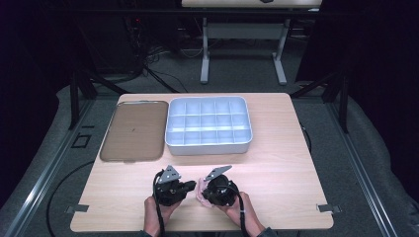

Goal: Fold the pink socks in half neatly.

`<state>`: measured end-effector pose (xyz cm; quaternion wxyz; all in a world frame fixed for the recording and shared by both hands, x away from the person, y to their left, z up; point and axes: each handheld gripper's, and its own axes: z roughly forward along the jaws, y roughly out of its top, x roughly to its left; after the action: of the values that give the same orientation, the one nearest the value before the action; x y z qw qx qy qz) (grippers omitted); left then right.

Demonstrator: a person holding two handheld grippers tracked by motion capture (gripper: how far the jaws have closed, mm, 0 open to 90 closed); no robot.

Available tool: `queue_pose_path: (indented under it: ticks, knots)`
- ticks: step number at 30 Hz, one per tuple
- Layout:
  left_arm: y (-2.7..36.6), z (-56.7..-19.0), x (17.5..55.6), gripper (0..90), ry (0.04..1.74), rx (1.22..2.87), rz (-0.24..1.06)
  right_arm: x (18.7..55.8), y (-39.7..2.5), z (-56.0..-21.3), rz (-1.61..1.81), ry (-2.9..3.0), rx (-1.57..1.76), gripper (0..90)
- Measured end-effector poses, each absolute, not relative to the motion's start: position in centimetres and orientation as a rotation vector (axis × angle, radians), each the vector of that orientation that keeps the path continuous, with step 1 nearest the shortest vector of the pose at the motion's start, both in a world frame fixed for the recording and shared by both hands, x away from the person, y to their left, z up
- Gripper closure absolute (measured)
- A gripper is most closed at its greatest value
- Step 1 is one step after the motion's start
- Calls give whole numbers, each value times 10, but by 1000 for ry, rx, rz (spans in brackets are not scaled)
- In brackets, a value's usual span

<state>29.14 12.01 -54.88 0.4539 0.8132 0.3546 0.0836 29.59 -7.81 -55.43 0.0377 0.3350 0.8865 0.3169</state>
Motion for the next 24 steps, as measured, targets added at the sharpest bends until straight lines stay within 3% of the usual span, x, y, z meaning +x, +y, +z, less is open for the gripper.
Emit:
queue_pose_path:
  ticks: [5,11,24]
  knots:
    - [106,-541,303,855,837,2009,158,294,-78,-555,968,2709,1009,857]
    - [86,-554,318,863,829,2126,126,292,-78,-556,981,2696,1009,855]
    - [91,-568,320,896,879,2109,99,273,-79,-550,961,2690,926,816]
